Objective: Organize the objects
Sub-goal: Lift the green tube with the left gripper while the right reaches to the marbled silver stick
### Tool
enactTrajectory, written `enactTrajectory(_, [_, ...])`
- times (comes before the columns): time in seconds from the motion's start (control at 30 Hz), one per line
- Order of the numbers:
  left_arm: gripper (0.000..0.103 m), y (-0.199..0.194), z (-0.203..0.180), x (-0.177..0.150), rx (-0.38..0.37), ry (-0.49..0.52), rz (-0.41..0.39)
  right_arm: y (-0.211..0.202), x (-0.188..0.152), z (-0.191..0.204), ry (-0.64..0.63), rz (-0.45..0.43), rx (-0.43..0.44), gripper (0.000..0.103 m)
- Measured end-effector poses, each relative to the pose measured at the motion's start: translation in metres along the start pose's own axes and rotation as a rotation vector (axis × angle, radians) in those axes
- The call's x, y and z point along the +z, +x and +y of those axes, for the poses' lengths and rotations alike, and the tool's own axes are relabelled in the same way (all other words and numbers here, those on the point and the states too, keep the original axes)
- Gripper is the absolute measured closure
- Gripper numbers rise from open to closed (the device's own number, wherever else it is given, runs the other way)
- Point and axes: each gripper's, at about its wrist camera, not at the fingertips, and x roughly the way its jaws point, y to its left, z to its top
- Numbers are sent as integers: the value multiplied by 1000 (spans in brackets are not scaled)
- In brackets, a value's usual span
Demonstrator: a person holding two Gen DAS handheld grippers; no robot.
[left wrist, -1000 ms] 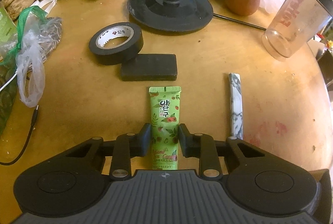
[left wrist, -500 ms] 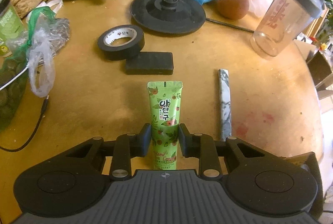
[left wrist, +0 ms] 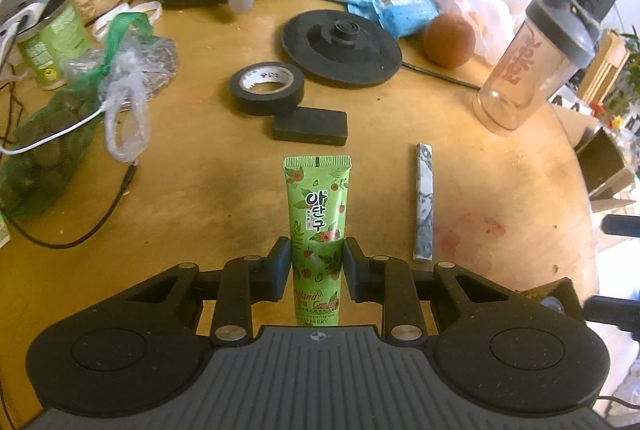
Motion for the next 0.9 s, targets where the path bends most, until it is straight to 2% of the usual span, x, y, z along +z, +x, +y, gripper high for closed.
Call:
enactTrajectory(0.37, [75, -30, 26, -15, 40, -85, -43, 34, 20, 14, -50, 35, 41, 0])
enactTrajectory(0.9, [75, -57, 74, -57, 122, -231, -46, 99, 53, 34, -136, 122, 54, 1])
